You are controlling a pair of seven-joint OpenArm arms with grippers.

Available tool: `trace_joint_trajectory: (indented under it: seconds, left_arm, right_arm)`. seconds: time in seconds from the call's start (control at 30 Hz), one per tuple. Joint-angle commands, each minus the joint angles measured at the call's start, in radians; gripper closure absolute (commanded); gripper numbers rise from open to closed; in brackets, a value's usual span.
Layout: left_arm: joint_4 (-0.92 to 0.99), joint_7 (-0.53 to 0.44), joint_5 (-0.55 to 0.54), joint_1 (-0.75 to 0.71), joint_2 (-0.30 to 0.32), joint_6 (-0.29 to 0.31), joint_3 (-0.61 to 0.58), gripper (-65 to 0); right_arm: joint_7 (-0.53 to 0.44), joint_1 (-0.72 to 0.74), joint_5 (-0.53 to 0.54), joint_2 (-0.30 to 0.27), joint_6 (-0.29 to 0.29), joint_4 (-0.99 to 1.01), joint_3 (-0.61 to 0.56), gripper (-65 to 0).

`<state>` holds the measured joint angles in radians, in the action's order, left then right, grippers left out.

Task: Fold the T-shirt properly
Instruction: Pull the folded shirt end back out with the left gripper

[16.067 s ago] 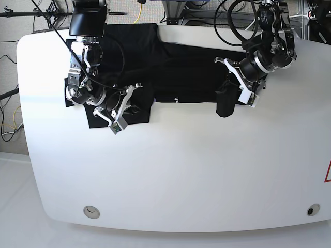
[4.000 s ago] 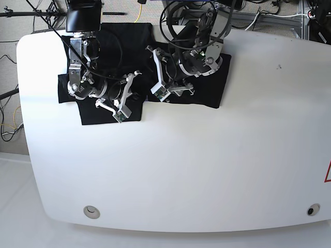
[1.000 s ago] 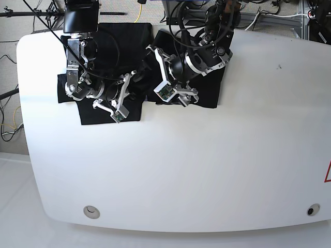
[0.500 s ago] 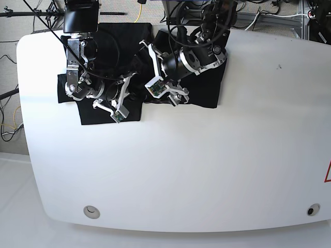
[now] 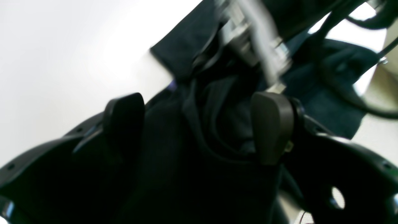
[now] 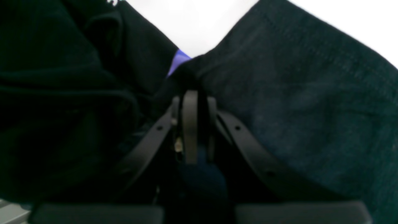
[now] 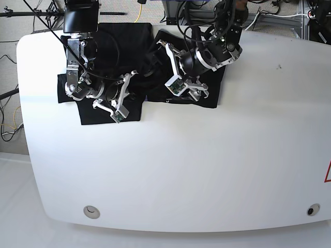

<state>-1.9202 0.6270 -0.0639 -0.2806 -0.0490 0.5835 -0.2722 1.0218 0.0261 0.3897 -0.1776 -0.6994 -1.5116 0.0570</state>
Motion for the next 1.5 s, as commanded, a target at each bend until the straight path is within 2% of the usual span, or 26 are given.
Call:
trace_joint_trajectory:
  seconds: [0.0, 0.37, 0.5, 0.77, 1.03, 1.17, 1.47]
  left_arm:
    - [-0.028, -0.031, -0.020, 0.007, 0.007, 0.005, 0.006, -50.5]
    - [-0.029, -0.032, -0.021, 0.028, 0.014, 0.006, 0.009, -50.3]
    - [-0.029, -0.032, -0.064, 0.057, 0.014, 0.016, 0.012, -50.3]
    - [-0.025, -0.032, -0.115, 0.099, 0.013, 0.017, 0.107, -49.3]
    - [-0.023, -0.032, -0.156, 0.097, 0.028, 0.019, 0.178, -48.1]
    - [-0.023, -0.032, -0.175, 0.091, 0.054, 0.019, 0.181, -48.0]
    - [-0.022, -0.032, -0.176, 0.036, 0.056, 0.016, 0.184, -47.9]
  right_arm:
    - [0.012, 0.011, -0.011, -0.009, 0.001, 0.027, -0.001, -3.9]
    - [0.009, 0.048, -0.011, -0.009, 0.001, 0.136, -0.001, -3.9]
    - [0.007, 0.054, -0.011, -0.009, 0.001, 0.139, -0.026, -3.9]
    - [0.005, 0.054, -0.011, -0.023, 0.001, 0.139, -0.087, -3.9]
    - [-0.036, 0.054, -0.013, -0.029, 0.004, 0.139, -0.085, -3.9]
    - [-0.064, 0.054, -0.013, -0.032, 0.005, 0.139, -0.085, -3.9]
    - [-0.071, 0.068, -0.013, -0.055, 0.005, 0.139, -0.084, -3.9]
